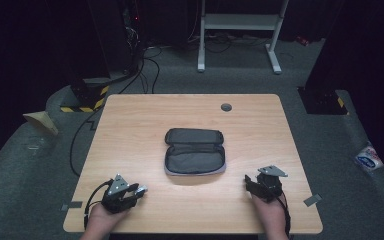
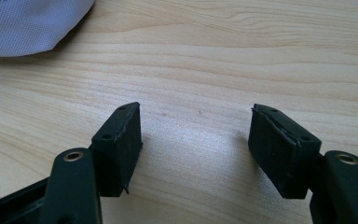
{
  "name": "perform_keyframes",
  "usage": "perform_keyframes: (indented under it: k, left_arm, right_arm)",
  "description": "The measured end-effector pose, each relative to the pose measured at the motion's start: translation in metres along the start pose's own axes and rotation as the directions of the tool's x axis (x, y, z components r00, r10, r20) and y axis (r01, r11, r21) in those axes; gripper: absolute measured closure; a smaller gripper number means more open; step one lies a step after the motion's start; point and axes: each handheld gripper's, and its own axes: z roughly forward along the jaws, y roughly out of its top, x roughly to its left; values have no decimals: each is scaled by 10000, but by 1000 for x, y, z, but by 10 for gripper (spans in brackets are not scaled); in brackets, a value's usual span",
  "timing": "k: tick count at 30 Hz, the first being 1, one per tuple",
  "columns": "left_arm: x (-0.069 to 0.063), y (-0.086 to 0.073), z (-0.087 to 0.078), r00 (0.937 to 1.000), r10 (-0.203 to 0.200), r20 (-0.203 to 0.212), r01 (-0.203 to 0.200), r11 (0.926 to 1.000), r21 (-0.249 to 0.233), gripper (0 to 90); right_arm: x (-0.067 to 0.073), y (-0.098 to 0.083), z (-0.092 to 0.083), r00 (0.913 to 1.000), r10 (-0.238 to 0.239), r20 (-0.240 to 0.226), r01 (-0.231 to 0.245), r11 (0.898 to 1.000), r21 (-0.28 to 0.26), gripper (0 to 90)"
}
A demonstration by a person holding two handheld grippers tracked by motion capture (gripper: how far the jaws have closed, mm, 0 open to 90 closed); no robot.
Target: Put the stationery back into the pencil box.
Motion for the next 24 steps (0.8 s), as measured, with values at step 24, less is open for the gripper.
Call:
perform_keyframes:
  k: [24]
  left_arm:
    - [-1, -3, 0, 9985, 544, 108, -542, 9984, -165, 727]
  right_arm:
    - [0, 0, 0, 10000, -37, 26, 37, 10000, -7, 345]
